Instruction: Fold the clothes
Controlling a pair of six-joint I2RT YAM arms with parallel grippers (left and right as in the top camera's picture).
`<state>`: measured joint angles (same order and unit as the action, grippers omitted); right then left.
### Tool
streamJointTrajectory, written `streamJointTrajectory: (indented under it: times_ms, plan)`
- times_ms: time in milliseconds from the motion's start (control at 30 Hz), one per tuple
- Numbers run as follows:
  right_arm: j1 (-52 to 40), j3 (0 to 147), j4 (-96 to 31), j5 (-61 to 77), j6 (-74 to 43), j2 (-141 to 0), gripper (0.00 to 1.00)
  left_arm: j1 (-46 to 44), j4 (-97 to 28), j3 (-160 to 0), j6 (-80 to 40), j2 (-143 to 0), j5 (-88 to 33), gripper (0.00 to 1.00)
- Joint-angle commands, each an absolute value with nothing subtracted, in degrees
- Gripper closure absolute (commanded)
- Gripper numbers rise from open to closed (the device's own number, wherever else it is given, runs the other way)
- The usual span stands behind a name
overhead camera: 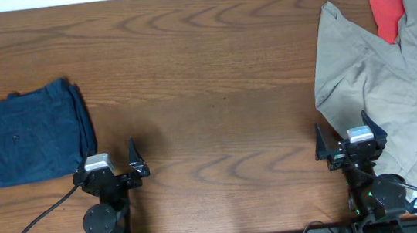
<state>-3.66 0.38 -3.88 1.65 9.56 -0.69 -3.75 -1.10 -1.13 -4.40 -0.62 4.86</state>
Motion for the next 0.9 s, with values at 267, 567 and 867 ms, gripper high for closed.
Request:
streamJointTrajectory:
  times_ms: [267,567,867]
  plan:
    - [-4.14,0.32,-3.6,1.39,10.79,-0.34,0.01,-3.44,-3.64,-0.25,-3.66,-0.3,5.54,0.02]
    - [-4.14,0.32,-4.12,1.52,10.79,-0.34,0.01,-3.44,-3.64,-0.25,-3.66,-0.3,5.54,0.02]
    - [-4.14,0.32,-4.1,1.52,4.45,-0.38,0.01,-3.44,-3.92,-0.36,-8.88,-0.73,3.57,0.02]
